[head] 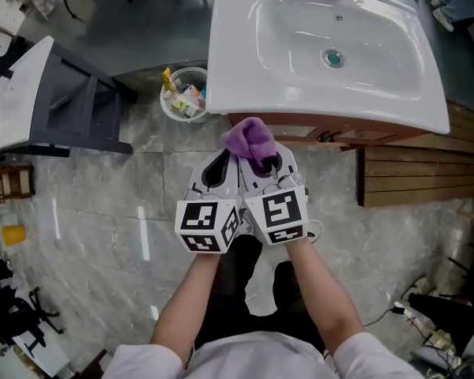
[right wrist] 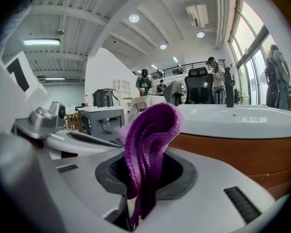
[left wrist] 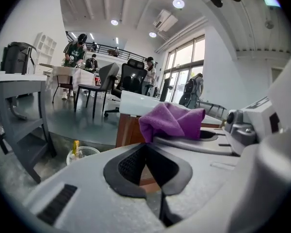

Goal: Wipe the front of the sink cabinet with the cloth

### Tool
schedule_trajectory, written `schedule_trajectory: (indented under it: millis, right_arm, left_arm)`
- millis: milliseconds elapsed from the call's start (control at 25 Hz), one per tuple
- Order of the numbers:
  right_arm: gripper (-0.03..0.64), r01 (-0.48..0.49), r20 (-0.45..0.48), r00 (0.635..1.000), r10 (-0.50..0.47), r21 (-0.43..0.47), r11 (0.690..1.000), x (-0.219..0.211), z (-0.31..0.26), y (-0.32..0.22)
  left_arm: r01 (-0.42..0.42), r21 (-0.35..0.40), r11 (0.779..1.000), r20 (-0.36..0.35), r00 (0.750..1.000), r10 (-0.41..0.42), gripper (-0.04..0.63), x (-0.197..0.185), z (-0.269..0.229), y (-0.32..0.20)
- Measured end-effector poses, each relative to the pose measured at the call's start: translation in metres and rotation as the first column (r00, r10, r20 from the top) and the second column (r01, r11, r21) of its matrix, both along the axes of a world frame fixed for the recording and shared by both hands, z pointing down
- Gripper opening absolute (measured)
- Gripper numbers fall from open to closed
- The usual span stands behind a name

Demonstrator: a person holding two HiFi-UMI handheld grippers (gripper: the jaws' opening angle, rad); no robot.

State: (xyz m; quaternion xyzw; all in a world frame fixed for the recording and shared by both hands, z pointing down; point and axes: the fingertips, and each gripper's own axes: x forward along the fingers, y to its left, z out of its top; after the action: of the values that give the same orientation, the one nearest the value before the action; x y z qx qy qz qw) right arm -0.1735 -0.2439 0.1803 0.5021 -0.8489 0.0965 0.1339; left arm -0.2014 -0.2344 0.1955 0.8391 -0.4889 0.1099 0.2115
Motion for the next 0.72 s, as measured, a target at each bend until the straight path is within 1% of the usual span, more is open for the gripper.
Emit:
schedule_trajectory:
  millis: [80, 200, 280, 440, 520, 600, 720]
  right_arm:
    - [0.084, 0.019, 0.002, 1.0, -0.019, 0.014, 1.0, -0.004, 0.009, -0.004]
    - [0.084, 0.068, -0.018, 0.998, -0.067, 0.035, 0.997, -0.011, 0.026, -0.003]
    - [0.084, 0.094, -0.022, 0.995, -0.093, 0.054, 0.994, -0.016, 0.036, -0.003]
    - [0.084, 0.124, -0.023, 0.992, -0.122, 0.105, 0.987, -0.024, 0.056, -0.006]
    - [0.084, 0.14, -0.031, 0.99, -0.137, 0.127, 0.982, -0.028, 0.066, -0.007]
    - [0.084, 0.151, -0.032, 0.988, -0.148, 0.145, 0.978, -0.031, 0.074, -0.009]
    - [0.084, 0.173, -0.045, 0.985, -0.168, 0.166, 0.971, -0.029, 0.083, -0.011]
  left_arm:
    - [0.025, 0.009, 1.0, -0.007, 1.0, -0.025, 0.005, -0.003, 0.012, -0.002]
    - [0.065, 0.024, 0.998, -0.011, 0.998, -0.065, 0.005, -0.01, 0.027, -0.001]
    - [0.092, 0.046, 0.995, -0.011, 0.996, -0.091, 0.005, -0.015, 0.035, -0.003]
    - [0.14, 0.102, 0.985, -0.039, 0.99, -0.137, 0.005, -0.024, 0.051, -0.003]
    - [0.157, 0.116, 0.981, -0.039, 0.987, -0.154, 0.005, -0.027, 0.061, -0.003]
    - [0.169, 0.115, 0.979, -0.035, 0.986, -0.166, 0.005, -0.029, 0.07, -0.005]
    - [0.167, 0.117, 0.979, -0.024, 0.986, -0.166, 0.005, -0.027, 0.081, -0.006]
